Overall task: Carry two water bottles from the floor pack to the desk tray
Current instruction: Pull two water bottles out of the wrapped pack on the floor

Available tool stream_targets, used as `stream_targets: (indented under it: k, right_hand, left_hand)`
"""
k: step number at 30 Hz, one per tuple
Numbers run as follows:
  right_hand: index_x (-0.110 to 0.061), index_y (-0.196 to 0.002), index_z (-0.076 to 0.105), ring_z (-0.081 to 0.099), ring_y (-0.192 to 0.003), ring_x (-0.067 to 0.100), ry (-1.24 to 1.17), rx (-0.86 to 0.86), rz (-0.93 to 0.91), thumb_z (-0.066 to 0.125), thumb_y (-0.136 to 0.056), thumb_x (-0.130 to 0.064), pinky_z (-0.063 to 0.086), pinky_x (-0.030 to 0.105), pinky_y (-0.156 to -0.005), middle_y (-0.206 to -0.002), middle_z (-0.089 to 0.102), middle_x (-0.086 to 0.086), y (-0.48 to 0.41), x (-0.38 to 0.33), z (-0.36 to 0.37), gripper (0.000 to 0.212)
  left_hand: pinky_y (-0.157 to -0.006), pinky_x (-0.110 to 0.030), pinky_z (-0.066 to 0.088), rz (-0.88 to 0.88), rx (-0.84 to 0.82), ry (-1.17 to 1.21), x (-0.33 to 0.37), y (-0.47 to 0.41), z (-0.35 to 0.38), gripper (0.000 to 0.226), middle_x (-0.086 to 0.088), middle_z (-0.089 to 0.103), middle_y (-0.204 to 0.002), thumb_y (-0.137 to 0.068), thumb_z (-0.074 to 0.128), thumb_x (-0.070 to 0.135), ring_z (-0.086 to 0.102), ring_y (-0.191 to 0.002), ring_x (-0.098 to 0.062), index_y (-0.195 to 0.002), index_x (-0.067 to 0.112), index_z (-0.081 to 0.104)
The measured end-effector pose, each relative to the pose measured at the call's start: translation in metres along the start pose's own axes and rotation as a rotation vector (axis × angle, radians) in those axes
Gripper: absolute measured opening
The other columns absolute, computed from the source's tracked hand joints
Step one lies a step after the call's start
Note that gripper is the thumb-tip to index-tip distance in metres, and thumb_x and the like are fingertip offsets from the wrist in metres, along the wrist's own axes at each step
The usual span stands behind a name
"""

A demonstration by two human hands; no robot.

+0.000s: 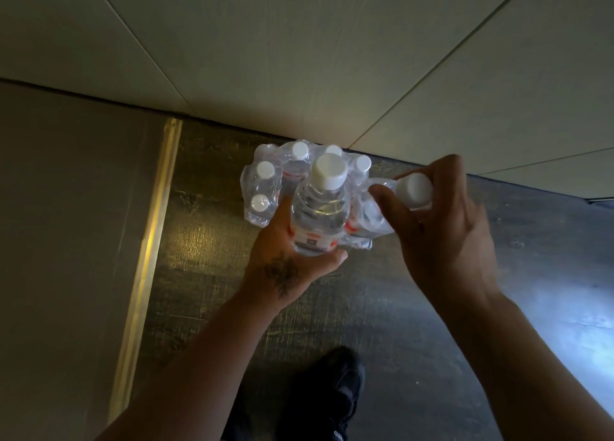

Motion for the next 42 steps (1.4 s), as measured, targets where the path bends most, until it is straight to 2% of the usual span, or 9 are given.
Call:
stream_targets:
  k: [6, 9, 13, 18, 22, 28, 34, 38, 42]
  right_hand:
    - [-0.011, -0.117, 0.052, 0.058, -0.089, 0.013, -0.143, 0.034, 0.035, 0.066, -0.092, -0.06, 0.043, 0.006, -0.071, -0.107, 0.058, -0.002, 0.005, 0.015, 0.021, 0.057]
    - [-0.005, -0.129, 0.052, 0.063, -0.108, 0.017, -0.34, -0.215, -0.059, 0.077, -0.083, -0.055, 0.055, 0.023, -0.091, -0.122, 0.06, 0.004, 0.001, 0.021, 0.045, 0.072]
    - [0.001, -0.141, 0.045, 0.067, -0.121, 0.016, -0.587, -0.405, 0.001, 0.097, -0.067, -0.01, 0.055, 0.026, -0.102, -0.13, 0.064, 0.011, 0.012, 0.042, 0.074, 0.091]
    - [-0.013, -0.136, 0.054, 0.07, -0.119, 0.017, -0.737, -0.494, 0.221, 0.086, -0.076, 0.005, 0.061, 0.03, -0.095, -0.126, 0.071, 0.003, 0.028, 0.071, 0.11, 0.071]
    - [-0.023, -0.12, 0.065, 0.074, -0.112, 0.015, -0.764, -0.416, 0.25, 0.085, -0.078, -0.005, 0.061, 0.024, -0.088, -0.116, 0.077, -0.008, 0.017, 0.074, 0.113, 0.05]
    - [-0.005, -0.129, 0.063, 0.076, -0.11, 0.023, -0.75, -0.409, 0.326, 0.084, -0.085, -0.01, 0.063, 0.033, -0.09, -0.119, 0.077, 0.007, 0.01, 0.073, 0.111, 0.049]
    - [-0.006, -0.136, 0.057, 0.074, -0.115, 0.027, -0.746, -0.431, 0.402, 0.085, -0.08, -0.024, 0.058, 0.054, -0.1, -0.123, 0.075, 0.011, 0.024, 0.044, 0.082, 0.066]
    - [-0.012, -0.144, 0.047, 0.072, -0.117, 0.028, -0.766, -0.434, 0.457, 0.085, -0.074, -0.036, 0.056, 0.059, -0.101, -0.127, 0.072, 0.01, 0.04, 0.02, 0.054, 0.083]
    - [-0.026, -0.135, 0.047, 0.073, -0.11, 0.018, -0.722, -0.41, 0.494, 0.084, -0.072, -0.049, 0.058, 0.058, -0.098, -0.119, 0.072, -0.005, 0.062, -0.005, 0.018, 0.076]
  left_hand:
    - [-0.091, -0.009, 0.058, 0.019, -0.001, 0.01, 0.0, 0.002, 0.008, 0.08, 0.027, 0.073, -0.13, -0.073, 0.094, 0.037, 0.071, -0.12, 0.006, -0.143, 0.039, 0.055]
    - [-0.09, -0.005, 0.055, 0.023, 0.021, 0.013, -0.002, -0.001, 0.006, 0.079, 0.035, 0.071, -0.128, -0.074, 0.097, 0.032, 0.069, -0.12, 0.01, -0.138, 0.048, 0.055]
    - [-0.093, 0.0, 0.05, 0.045, 0.048, -0.017, 0.004, -0.004, 0.006, 0.089, 0.05, 0.063, -0.128, -0.071, 0.1, 0.036, 0.061, -0.122, 0.022, -0.135, 0.064, 0.045]
    - [-0.096, -0.005, 0.053, 0.039, 0.034, -0.016, 0.004, -0.005, 0.007, 0.089, 0.035, 0.07, -0.128, -0.069, 0.093, 0.051, 0.065, -0.123, 0.015, -0.147, 0.039, 0.052]
    - [-0.088, -0.001, 0.052, -0.002, 0.014, -0.069, 0.001, -0.006, 0.007, 0.078, 0.045, 0.069, -0.118, -0.07, 0.094, 0.043, 0.066, -0.113, 0.02, -0.131, 0.058, 0.049]
    - [-0.088, -0.003, 0.054, -0.037, 0.036, -0.102, 0.008, -0.009, -0.005, 0.083, 0.028, 0.07, -0.123, -0.075, 0.096, 0.035, 0.066, -0.114, 0.017, -0.147, 0.031, 0.054]
    - [-0.096, -0.04, 0.066, -0.16, 0.006, -0.068, 0.04, 0.011, -0.023, 0.07, 0.006, 0.08, -0.121, -0.077, 0.096, 0.032, 0.077, -0.112, -0.01, -0.138, 0.025, 0.063]
    - [-0.089, -0.034, 0.064, -0.199, 0.027, -0.033, 0.079, 0.033, -0.039, 0.067, 0.014, 0.082, -0.113, -0.071, 0.093, 0.043, 0.077, -0.101, 0.004, -0.132, 0.032, 0.067]
    - [-0.082, -0.028, 0.058, -0.232, 0.061, -0.015, 0.128, 0.059, -0.056, 0.064, 0.031, 0.078, -0.109, -0.062, 0.089, 0.062, 0.073, -0.097, 0.013, -0.121, 0.046, 0.068]
Point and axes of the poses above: each hand's wrist, its own y-axis away from the middle knuckle, its own z-axis out of the palm, x = y × z, the point moved 10 cm from there along -y, towards the middle knuckle
